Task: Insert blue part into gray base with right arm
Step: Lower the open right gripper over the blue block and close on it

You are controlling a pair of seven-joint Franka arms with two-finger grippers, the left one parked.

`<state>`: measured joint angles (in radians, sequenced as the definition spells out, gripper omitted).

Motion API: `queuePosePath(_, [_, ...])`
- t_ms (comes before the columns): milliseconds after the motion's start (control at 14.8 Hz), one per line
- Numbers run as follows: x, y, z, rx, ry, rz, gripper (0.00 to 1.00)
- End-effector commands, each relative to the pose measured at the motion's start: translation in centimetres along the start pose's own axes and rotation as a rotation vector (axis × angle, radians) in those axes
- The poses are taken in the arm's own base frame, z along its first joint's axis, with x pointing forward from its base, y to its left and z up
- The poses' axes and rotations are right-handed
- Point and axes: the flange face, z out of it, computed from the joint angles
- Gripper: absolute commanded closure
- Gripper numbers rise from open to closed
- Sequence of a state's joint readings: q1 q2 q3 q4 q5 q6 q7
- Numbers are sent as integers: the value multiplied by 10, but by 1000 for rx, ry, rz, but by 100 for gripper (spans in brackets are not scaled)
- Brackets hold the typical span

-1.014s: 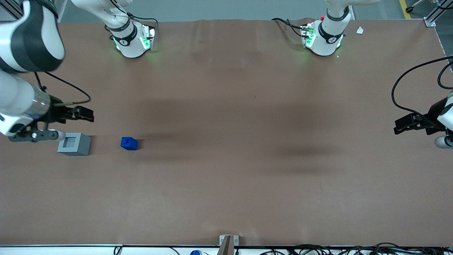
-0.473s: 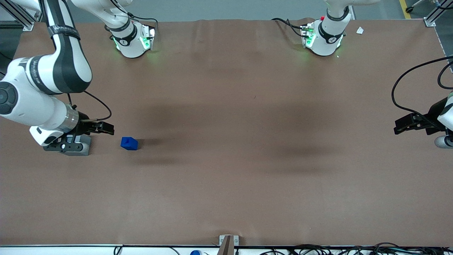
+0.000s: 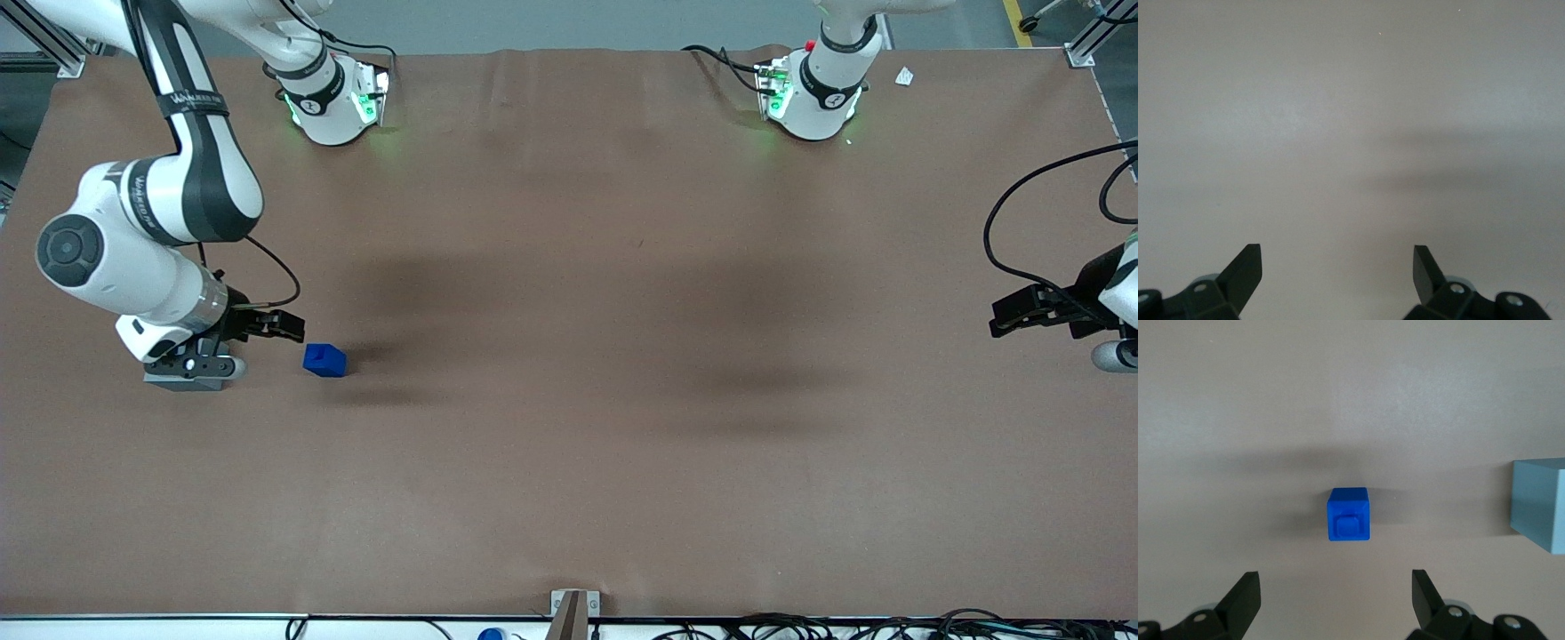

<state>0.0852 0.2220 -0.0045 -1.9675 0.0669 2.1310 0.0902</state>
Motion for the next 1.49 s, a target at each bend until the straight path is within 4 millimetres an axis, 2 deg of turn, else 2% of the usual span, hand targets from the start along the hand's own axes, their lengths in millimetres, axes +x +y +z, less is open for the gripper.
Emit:
queuePosePath(0, [1,-5,34,2,-6,1,0])
queuePosePath(473, [13,-5,94,-24,-9,-18,0])
queuePosePath(947, [14,-1,123,-28,-20,-10,1])
queuePosePath(1217, [13,-1,123,-29,-28,-11,13])
queuePosePath(1420, [13,-1,123,-29,-30,-16,36])
